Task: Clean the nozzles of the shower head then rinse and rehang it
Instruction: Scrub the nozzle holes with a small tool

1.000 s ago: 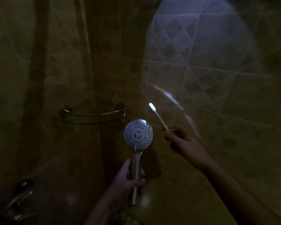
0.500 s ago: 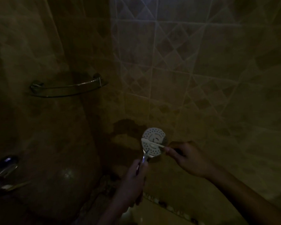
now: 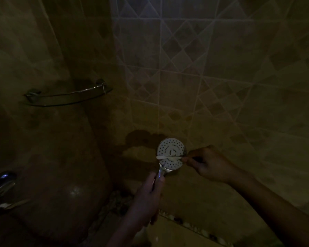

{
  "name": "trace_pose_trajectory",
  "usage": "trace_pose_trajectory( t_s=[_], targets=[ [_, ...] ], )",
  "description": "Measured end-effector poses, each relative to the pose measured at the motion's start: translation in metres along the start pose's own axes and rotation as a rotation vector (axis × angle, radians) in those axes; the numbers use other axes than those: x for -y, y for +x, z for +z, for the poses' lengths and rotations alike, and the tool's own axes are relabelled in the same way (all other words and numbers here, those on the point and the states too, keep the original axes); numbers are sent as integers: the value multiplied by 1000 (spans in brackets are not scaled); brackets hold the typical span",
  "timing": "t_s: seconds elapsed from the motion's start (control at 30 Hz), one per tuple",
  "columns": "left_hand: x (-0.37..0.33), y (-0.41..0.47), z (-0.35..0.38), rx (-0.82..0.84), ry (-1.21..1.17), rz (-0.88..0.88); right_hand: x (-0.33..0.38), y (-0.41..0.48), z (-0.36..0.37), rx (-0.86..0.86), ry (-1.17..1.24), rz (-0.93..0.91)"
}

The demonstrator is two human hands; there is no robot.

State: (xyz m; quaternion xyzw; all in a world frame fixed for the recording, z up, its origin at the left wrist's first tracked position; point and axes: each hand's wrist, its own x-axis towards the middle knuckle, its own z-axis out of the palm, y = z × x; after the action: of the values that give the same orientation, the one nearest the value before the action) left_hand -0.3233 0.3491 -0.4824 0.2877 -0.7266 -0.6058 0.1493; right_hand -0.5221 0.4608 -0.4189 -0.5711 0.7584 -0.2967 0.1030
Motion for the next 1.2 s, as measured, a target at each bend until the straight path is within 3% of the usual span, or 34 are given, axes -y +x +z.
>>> trace_pose_trajectory(
  t_s=[0.2, 0.37, 0.43, 0.57, 0.6, 0.67, 0.73, 0.77, 0.9, 0.93, 1.0, 1.07, 1.13, 1.2],
  targets=[
    [0, -1, -5, 1, -16, -32, -3, 17, 0, -282, -164, 120],
    [-2, -6, -12, 3, -56, -48, 9, 3, 13, 108, 37, -63],
    [-1, -7, -15, 9, -40, -42, 4, 6, 16, 59, -50, -48],
    [4, -9, -19, 10, -71, -51, -3, 21, 6, -244, -211, 114],
    [5, -10, -20, 9, -75, -47, 0, 20, 5, -209, -164, 114],
    [7, -10, -21, 11, -88, -51, 11, 13, 9, 24, -12, 48],
    [9, -11, -22, 4, -97, -62, 17, 6, 20, 209, -13, -34],
    [10, -10, -23, 4, -102, -59, 15, 8, 23, 177, -43, -18],
    [10, -9, -27, 14, -143, -78, 1, 24, 19, -240, -214, 159],
    [9, -10, -28, 20, -153, -91, 3, 23, 19, -220, -179, 132],
    [8, -11, -30, 34, -162, -105, 13, 16, 22, 5, -31, 10],
    [7, -12, -31, 38, -160, -108, 19, 8, 30, 179, -40, -141],
    [5, -12, -30, 36, -171, -116, 14, 14, 33, 123, -41, -54],
    [6, -12, -29, 37, -182, -129, 9, 25, 29, -88, -103, 126]
  ],
)
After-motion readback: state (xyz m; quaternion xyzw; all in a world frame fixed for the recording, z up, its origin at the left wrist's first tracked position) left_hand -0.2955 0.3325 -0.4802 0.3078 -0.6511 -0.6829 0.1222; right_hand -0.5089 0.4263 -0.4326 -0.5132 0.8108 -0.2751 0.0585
